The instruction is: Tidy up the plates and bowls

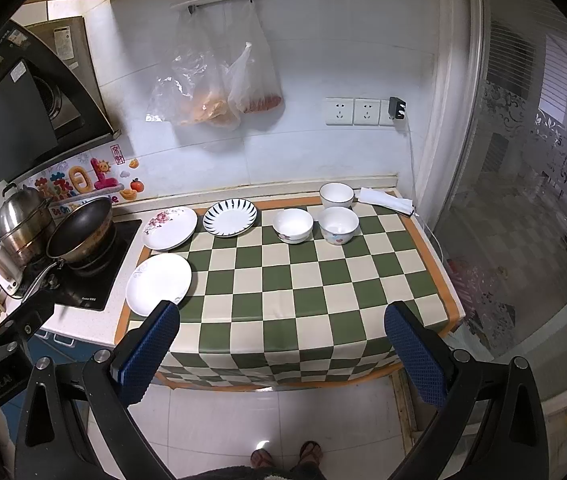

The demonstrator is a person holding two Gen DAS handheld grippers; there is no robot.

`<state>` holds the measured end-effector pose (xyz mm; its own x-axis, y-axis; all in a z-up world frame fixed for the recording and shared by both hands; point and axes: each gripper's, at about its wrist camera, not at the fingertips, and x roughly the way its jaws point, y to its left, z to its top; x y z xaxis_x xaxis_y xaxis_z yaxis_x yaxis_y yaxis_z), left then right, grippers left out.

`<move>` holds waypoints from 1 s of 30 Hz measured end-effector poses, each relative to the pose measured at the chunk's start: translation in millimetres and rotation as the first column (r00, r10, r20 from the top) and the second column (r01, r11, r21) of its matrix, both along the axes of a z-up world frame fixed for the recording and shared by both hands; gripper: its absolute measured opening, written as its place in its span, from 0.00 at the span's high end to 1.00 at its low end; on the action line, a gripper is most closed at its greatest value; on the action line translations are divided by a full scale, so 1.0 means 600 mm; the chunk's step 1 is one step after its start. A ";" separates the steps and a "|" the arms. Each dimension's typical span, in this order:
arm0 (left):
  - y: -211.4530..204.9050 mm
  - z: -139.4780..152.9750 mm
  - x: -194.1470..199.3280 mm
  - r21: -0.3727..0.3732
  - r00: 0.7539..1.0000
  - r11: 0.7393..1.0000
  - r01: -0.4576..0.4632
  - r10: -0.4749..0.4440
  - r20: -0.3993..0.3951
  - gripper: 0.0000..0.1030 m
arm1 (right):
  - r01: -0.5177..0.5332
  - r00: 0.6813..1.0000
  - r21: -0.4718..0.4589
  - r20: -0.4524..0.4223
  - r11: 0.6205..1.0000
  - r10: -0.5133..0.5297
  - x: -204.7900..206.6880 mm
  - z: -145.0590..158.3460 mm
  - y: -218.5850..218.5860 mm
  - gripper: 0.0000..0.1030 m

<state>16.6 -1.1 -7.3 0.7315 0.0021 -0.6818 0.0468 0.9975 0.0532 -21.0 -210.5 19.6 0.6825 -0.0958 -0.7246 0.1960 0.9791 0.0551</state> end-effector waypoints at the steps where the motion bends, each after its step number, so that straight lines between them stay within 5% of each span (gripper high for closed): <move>1: 0.001 0.000 -0.001 -0.001 1.000 1.000 0.001 -0.001 -0.001 0.00 | -0.001 1.000 0.001 -0.002 1.000 0.001 0.001 0.000 0.001 0.00; 10: 0.005 -0.020 0.011 0.002 1.000 1.000 -0.016 0.016 0.012 0.00 | -0.019 1.000 0.016 -0.014 1.000 0.019 0.028 -0.004 0.004 0.00; 17: 0.005 -0.067 0.055 0.078 0.979 0.981 -0.180 0.171 0.110 0.00 | -0.086 0.996 0.013 0.012 0.996 0.086 0.081 -0.063 -0.011 0.00; 23: 0.012 -0.133 0.116 0.118 0.964 0.957 -0.266 0.260 0.061 0.00 | -0.184 0.982 -0.003 -0.044 0.983 0.184 0.167 -0.159 -0.004 0.00; 30: 0.034 -0.226 0.218 0.144 0.958 0.955 -0.261 0.274 -0.081 0.00 | -0.234 0.959 0.031 -0.155 0.972 0.236 0.282 -0.276 0.035 0.00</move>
